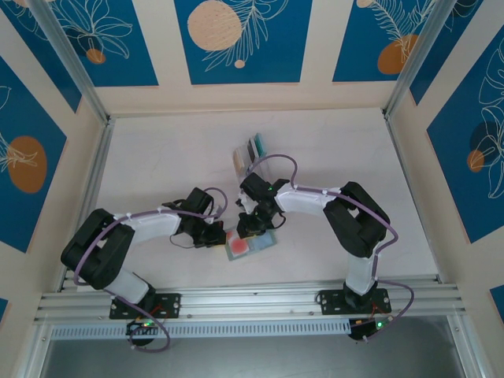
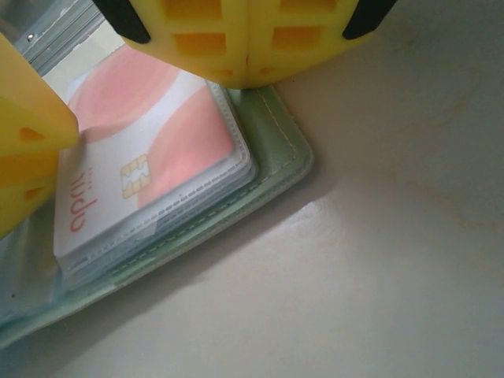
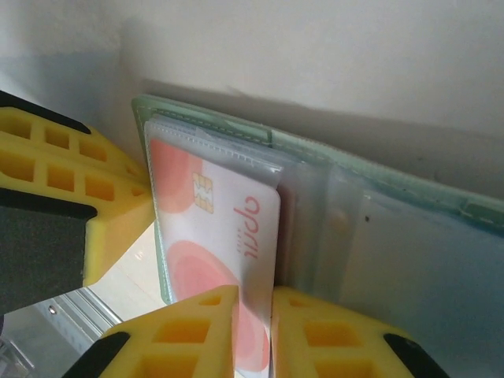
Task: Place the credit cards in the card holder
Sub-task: Insert the credit card into the card slot.
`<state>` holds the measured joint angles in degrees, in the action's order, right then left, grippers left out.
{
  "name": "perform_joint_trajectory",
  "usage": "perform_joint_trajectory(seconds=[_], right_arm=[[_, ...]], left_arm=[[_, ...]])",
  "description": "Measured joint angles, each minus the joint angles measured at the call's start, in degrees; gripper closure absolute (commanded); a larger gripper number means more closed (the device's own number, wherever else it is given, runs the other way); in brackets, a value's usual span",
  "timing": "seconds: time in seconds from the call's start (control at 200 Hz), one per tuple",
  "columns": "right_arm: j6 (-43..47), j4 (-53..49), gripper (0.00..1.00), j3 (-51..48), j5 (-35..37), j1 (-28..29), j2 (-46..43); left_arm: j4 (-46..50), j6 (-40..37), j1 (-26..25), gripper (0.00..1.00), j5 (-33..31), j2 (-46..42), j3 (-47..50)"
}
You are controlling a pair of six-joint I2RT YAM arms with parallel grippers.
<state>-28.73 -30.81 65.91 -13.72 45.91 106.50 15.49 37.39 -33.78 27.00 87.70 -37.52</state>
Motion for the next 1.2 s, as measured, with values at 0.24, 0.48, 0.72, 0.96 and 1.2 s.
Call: perform_joint_trajectory(seconds=[0.24,0.48,0.72,0.96,1.2], right_arm=[[-0.2,0.1,0.75,0.0,0.0,-0.1,0.1],[0.2,-0.8,0.65,0.2,1.0,-0.2,0.1],[1.1,-3.0,0.6,2.0,3.0,-0.6,0.1],[2.4,-5.0,0.51,2.3,4.7,-1.0,-1.6],[4.0,-6.8,0.48,2.8,6.6,-3.0,-4.2]], left_arm=[[0.0,0.0,0.0,1.0,0.0,0.0,0.0],[0.0,0.0,0.0,1.0,0.0,0.0,0.0],[0.0,-0.5,0.0,1.0,0.0,0.0,0.0],[0.1,-0.9,0.0,1.0,0.0,-0.2,0.0],[0.2,-1.6,0.0,1.0,0.0,-0.2,0.0]])
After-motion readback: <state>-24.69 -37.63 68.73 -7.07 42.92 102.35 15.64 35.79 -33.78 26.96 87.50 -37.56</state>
